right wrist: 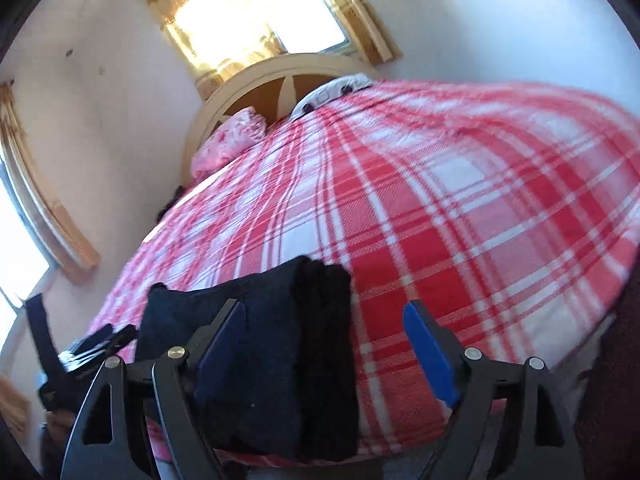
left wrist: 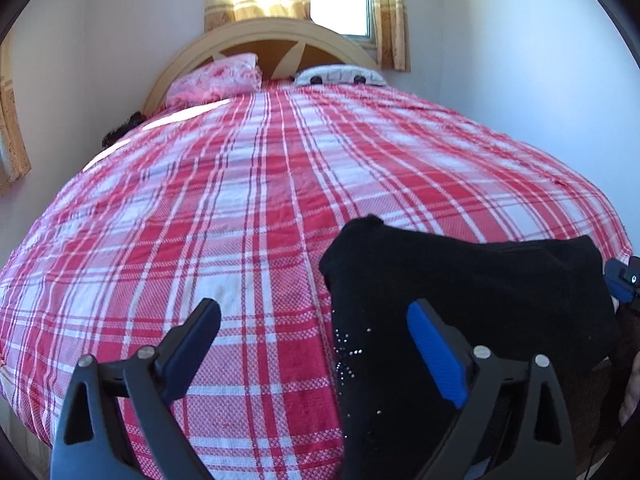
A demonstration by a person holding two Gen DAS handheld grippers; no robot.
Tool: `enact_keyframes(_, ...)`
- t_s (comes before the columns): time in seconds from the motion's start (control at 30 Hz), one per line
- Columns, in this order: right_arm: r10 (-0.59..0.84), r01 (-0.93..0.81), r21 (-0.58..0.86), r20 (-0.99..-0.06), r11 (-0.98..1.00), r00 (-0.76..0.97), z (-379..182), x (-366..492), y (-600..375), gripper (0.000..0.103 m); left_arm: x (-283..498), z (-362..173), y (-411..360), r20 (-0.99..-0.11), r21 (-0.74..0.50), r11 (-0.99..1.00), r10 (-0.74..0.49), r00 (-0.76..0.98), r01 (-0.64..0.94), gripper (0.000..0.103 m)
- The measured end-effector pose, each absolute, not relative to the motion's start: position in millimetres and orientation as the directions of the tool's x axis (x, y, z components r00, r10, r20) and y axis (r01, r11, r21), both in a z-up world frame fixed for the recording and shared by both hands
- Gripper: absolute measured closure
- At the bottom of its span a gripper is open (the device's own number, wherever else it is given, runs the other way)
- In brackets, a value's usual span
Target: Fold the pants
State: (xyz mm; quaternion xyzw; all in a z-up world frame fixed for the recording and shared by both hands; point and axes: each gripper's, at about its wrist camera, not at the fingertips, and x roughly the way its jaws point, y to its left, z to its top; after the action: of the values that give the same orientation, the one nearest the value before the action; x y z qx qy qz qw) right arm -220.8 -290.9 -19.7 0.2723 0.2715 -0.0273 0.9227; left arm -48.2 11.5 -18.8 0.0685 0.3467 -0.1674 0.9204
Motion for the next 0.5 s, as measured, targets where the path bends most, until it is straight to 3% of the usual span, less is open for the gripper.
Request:
enact_keyframes(0.13,0.157,0.191,0.512,-0.560,0.837,0.813,-49,-201,-284,0.020,-45,-37,6,-0.713,-0.018,0.930,-0.269,0.648,0.367,0.006)
enact_keyframes(0.23,0.113,0.183,0.445,-0.561,0.877,0.820,-48,-203,-271,0.020,-41,-44,5,-0.734,-0.060,0.932,-0.283,0.617,0.356,0.005)
enact_keyframes(0.3,0.115,0.165,0.407,-0.581,0.899,0.806,-46,-201,-262,0.028,-38,-48,7,-0.748,-0.110,0.931,-0.309,0.588,0.349,0.005)
enact_keyframes(0.33,0.131,0.144,0.397,-0.587,0.906,0.799,-45,-200,-254,0.041,-37,-51,8,-0.754,-0.135,0.929,-0.323,0.572,0.345,0.005)
enact_keyframes(0.43,0.096,0.152,0.345,-0.604,0.926,0.791,-44,-200,-241,0.048,-34,-59,17,-0.763,-0.246,0.912,-0.391,0.514,0.328,0.005)
enact_keyframes(0.5,0.098,0.155,0.351,-0.606,0.923,0.790,-43,-200,-241,0.053,-37,-59,17,-0.757,-0.245,0.904,-0.404,0.513,0.351,0.005)
